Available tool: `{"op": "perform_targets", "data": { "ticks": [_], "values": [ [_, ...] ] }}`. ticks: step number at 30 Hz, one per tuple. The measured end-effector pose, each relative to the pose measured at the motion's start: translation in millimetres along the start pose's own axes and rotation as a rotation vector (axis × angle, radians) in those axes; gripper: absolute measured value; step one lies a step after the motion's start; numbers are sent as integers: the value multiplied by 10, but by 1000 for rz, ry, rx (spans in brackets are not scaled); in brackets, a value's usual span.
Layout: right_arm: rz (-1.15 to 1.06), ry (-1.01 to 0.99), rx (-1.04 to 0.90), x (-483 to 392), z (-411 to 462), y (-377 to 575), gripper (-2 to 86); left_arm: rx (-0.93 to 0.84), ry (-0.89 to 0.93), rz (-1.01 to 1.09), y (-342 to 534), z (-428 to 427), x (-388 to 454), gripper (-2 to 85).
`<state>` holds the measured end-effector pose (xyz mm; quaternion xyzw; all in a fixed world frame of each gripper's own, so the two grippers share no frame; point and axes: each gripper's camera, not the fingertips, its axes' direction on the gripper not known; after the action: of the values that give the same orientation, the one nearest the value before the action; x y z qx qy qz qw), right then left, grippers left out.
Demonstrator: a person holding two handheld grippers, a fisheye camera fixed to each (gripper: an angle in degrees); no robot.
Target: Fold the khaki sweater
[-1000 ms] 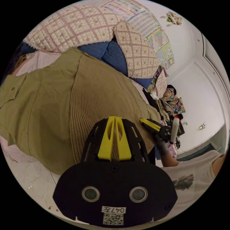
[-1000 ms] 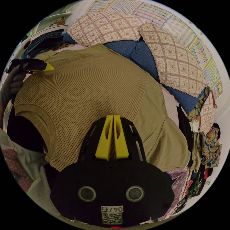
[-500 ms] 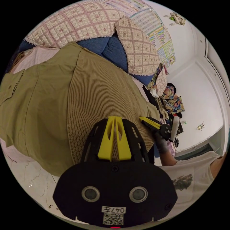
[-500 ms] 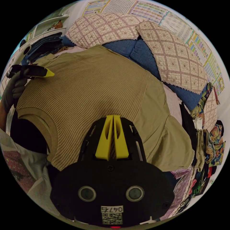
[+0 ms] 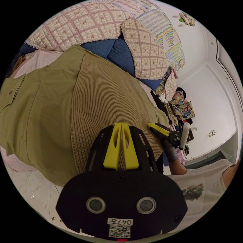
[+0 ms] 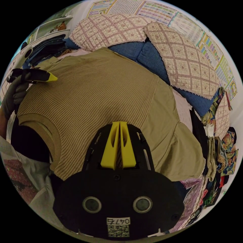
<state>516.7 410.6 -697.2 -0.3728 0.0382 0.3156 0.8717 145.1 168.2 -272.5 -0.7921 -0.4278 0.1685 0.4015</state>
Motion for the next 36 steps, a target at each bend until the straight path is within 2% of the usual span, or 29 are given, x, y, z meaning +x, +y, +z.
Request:
{"op": "perform_targets", "data": {
  "ticks": [36],
  "values": [
    [8, -13, 0, 103, -5, 14, -12, -16, -16, 5, 836, -143, -77, -10]
  ]
}}
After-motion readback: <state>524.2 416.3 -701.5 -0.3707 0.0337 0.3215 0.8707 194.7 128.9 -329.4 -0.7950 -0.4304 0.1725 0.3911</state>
